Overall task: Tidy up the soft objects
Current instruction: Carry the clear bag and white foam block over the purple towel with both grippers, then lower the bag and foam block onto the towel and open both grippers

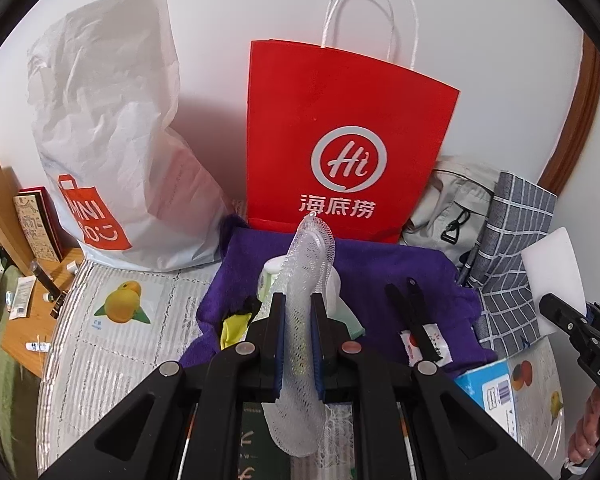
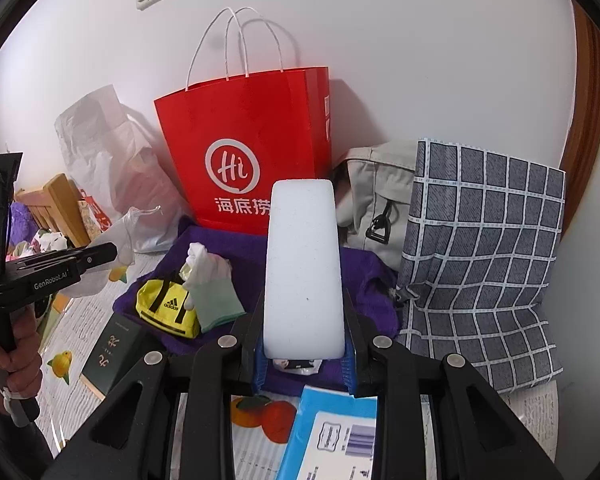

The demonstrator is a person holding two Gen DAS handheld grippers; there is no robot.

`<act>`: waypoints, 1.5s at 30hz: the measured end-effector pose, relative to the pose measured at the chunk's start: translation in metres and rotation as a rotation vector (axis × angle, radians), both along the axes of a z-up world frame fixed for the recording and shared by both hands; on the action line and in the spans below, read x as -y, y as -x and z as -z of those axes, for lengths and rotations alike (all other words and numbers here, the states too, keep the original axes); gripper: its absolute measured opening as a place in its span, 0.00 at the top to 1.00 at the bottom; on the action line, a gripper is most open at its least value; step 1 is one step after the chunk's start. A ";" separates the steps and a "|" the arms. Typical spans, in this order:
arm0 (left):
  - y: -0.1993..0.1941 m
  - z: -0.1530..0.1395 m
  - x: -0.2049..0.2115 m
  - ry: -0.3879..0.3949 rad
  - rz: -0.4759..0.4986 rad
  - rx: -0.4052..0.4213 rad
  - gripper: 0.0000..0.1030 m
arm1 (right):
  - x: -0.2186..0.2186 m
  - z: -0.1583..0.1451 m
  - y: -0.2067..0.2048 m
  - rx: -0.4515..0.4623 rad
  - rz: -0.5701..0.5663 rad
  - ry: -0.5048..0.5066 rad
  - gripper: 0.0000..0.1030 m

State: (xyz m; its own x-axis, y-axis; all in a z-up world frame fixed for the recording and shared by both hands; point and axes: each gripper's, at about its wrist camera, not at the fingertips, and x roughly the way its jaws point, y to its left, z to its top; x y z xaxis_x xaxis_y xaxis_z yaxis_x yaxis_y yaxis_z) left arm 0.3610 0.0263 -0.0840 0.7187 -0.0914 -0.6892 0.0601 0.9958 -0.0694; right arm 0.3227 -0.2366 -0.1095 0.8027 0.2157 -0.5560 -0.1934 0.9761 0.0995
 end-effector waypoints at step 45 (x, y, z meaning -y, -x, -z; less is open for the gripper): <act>-0.078 0.093 -0.007 0.040 -0.021 -0.244 0.89 | -0.020 0.129 -0.117 -0.382 -0.045 0.040 0.71</act>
